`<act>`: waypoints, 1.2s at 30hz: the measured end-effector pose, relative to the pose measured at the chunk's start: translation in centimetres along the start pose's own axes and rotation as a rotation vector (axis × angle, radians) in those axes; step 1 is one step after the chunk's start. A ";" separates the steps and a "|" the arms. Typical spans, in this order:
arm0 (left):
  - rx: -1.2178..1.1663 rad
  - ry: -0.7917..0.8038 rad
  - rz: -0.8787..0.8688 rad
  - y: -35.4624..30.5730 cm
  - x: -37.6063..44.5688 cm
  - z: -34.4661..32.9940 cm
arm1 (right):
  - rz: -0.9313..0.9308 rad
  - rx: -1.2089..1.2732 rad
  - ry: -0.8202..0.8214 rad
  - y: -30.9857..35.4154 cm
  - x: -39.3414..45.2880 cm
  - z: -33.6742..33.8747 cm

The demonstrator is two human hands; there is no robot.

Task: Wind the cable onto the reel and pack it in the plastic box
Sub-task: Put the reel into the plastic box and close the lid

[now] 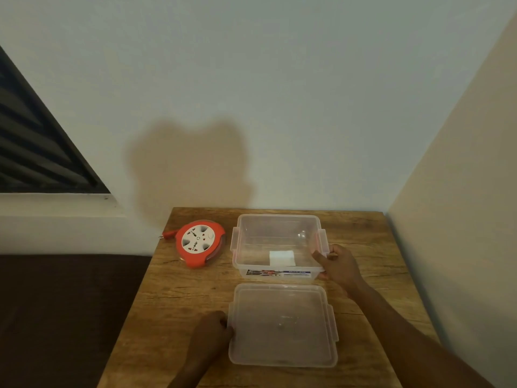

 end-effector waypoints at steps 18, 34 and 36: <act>0.051 -0.027 -0.010 0.8 -0.6 -1.0 | 0.045 -0.073 -0.045 0.0 -1.5 0.7; 0.034 -0.028 0.007 0.9 -1.0 -0.7 | 0.082 -0.076 -0.091 -0.6 -2.0 1.1; -0.007 -0.013 0.024 1.2 -1.0 -1.0 | 0.093 -0.073 -0.118 -0.7 -2.2 1.3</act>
Point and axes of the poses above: each hand's wrist, its own x-axis towards the middle knuckle, its own z-axis out of the back of the hand, y = z × x, the point moved 8 cm from there along x, towards the middle knuckle, and after that the axes turned 3 degrees about -z, right-handed, at the moved point
